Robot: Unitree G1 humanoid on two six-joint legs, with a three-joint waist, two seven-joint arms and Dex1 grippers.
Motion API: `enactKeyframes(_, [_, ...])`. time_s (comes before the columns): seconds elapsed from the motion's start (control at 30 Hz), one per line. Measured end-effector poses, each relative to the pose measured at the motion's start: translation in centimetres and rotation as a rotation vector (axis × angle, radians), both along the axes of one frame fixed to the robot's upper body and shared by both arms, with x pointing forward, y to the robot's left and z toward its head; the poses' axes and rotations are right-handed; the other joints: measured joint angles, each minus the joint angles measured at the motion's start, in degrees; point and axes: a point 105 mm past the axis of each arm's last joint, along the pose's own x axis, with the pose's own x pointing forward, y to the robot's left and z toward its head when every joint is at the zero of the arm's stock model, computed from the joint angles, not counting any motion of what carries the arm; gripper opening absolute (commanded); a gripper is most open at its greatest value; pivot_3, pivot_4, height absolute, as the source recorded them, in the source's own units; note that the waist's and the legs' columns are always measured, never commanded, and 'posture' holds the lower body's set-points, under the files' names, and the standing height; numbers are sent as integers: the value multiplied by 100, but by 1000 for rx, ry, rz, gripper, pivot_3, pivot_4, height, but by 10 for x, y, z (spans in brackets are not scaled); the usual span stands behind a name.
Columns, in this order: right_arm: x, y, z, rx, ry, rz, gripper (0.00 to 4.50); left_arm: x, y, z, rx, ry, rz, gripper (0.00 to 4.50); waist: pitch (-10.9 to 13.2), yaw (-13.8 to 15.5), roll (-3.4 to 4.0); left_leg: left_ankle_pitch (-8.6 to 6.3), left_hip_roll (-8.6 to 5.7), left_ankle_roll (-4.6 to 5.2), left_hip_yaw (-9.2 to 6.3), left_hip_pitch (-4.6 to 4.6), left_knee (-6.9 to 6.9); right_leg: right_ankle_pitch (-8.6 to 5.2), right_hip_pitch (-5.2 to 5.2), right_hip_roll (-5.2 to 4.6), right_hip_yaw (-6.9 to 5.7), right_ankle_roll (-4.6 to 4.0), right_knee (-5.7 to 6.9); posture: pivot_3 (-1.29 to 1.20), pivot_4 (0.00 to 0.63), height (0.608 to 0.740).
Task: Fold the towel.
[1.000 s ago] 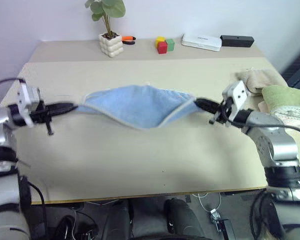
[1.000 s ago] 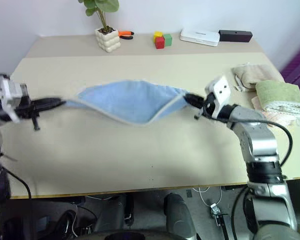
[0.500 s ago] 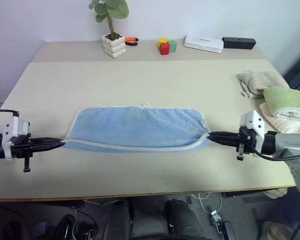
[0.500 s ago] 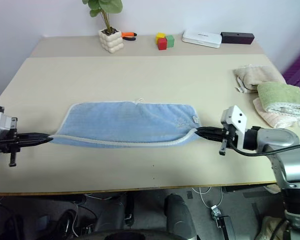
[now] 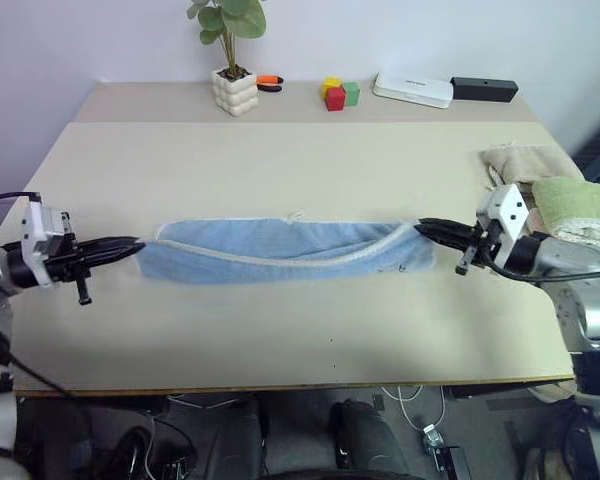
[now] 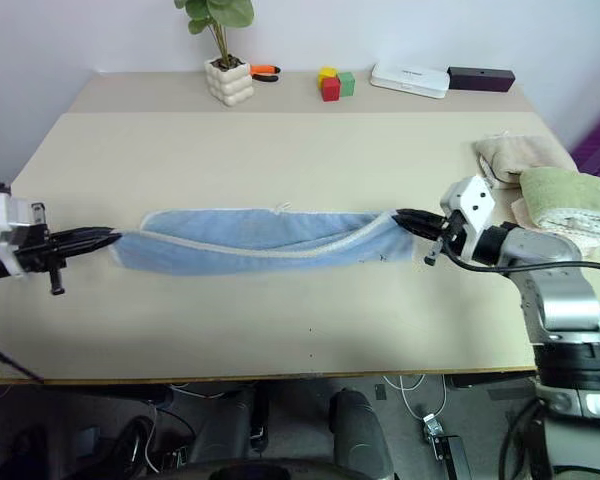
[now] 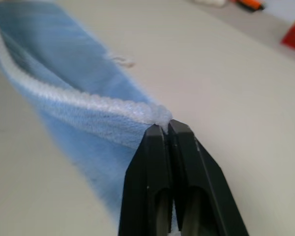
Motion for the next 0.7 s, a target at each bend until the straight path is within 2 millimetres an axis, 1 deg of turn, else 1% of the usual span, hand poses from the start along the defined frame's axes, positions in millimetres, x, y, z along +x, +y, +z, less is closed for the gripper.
enactKeyframes(0.23, [14, -6, -10, -34, -9, -76, 28, 29, -2, -2, 5, -15, 110, 0, 0, 36, 0, 0, 0, 0, 0, -2, 6, 0, 1, -1, 0, 1, 3, 0, 150, 735])
enactKeyframes(0.3, [20, -9, -12, -56, -16, -108, 28, 35, -4, -3, 14, -20, 134, 0, 0, 31, 0, 0, 0, 0, 0, -1, 6, 0, 0, 0, 0, 1, 3, 0, 150, 735])
enactKeyframes(0.4, [23, -9, -11, -57, -31, -126, 28, 42, -5, -4, 29, -28, 170, 0, 0, 28, 0, 0, 0, 0, -1, -2, 4, 0, 0, 1, 0, 1, 3, 0, 150, 735])
enactKeyframes(0.47, [27, -8, -12, -37, -31, -144, 28, 53, -12, -1, 19, -50, 195, 0, 0, 47, 0, 0, 0, 0, -1, -2, 7, 1, 1, 0, 0, 2, 5, 0, 150, 735])
enactKeyframes(0.53, [30, -4, -14, -42, -30, -148, 28, 59, -16, 0, 27, -60, 210, 0, 0, 40, 0, 0, -1, 0, 0, -2, 7, 1, 1, 0, 0, 2, 4, 0, 150, 735])
enactKeyframes(0.7, [36, -6, -18, -56, -27, -192, 28, 67, -20, -7, 30, -48, 255, 0, 0, 24, 0, 0, -1, 0, -1, -1, 6, 1, 1, 1, 0, 2, 5, 0, 150, 735])
